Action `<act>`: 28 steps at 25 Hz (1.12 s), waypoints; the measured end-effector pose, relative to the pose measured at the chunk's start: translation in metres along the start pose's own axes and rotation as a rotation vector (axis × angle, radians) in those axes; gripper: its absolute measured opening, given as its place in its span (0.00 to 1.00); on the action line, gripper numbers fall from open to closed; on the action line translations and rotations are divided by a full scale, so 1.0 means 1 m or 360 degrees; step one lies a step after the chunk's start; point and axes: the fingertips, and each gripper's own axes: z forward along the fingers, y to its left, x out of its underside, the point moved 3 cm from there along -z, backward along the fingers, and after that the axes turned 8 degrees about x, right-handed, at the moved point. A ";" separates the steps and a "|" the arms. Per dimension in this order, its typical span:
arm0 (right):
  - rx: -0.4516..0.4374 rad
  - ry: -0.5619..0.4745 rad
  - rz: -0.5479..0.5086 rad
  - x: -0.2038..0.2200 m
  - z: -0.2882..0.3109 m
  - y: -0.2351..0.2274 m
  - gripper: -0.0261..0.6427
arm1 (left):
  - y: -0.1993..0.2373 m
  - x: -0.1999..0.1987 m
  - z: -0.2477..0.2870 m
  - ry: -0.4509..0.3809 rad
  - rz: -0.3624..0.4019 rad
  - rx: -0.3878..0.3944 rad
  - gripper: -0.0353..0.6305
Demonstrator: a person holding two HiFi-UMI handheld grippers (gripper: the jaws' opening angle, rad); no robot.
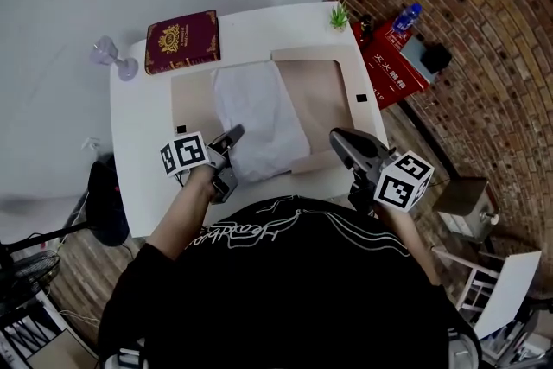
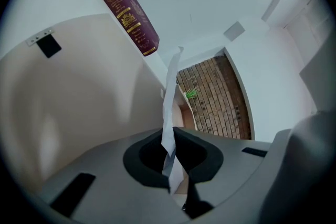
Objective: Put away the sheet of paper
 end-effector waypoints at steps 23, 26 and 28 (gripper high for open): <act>-0.0060 0.0025 0.0030 -0.013 -0.008 -0.028 0.04 | -0.006 0.009 0.049 0.0085 0.0061 -0.0152 0.12; -0.0071 0.0039 0.0033 -0.018 -0.013 -0.034 0.04 | -0.009 0.013 0.056 0.0086 0.0053 -0.0172 0.12; -0.0066 0.0042 0.0039 -0.022 -0.018 -0.041 0.04 | -0.011 0.016 0.063 0.0102 0.0051 -0.0186 0.12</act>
